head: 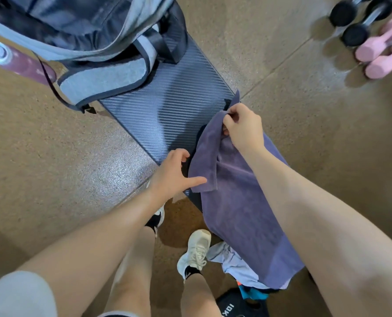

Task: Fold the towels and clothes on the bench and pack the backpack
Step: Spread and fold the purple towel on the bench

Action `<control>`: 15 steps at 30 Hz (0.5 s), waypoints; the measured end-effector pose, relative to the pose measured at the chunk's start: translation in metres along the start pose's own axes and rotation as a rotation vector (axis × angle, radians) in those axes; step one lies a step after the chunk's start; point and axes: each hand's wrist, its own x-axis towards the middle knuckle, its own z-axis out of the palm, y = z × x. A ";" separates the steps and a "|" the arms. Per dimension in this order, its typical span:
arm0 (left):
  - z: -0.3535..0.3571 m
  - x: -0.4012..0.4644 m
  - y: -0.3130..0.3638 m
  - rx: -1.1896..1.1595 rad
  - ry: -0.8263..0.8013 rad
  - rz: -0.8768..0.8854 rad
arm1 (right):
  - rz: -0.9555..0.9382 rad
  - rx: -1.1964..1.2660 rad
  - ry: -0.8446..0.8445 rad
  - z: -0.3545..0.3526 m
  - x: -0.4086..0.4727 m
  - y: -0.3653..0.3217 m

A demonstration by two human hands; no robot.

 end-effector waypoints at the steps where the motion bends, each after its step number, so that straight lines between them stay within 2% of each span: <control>1: 0.005 0.000 0.002 0.089 0.031 0.014 | 0.014 0.009 0.022 0.002 0.001 0.000; 4: 0.029 -0.003 0.005 0.328 0.090 0.108 | 0.112 0.049 0.071 0.007 0.007 0.001; 8: 0.052 -0.007 -0.005 0.488 0.135 0.191 | 0.222 0.357 0.000 0.016 0.005 0.005; 9: 0.051 -0.007 -0.006 0.446 0.164 0.218 | 0.222 0.419 -0.037 0.018 0.003 0.006; 12: 0.034 -0.006 -0.009 0.107 0.204 0.229 | 0.198 0.541 -0.130 0.020 0.001 0.005; 15: -0.002 -0.013 -0.012 -0.272 0.325 0.079 | 0.095 0.413 -0.124 0.022 0.005 0.002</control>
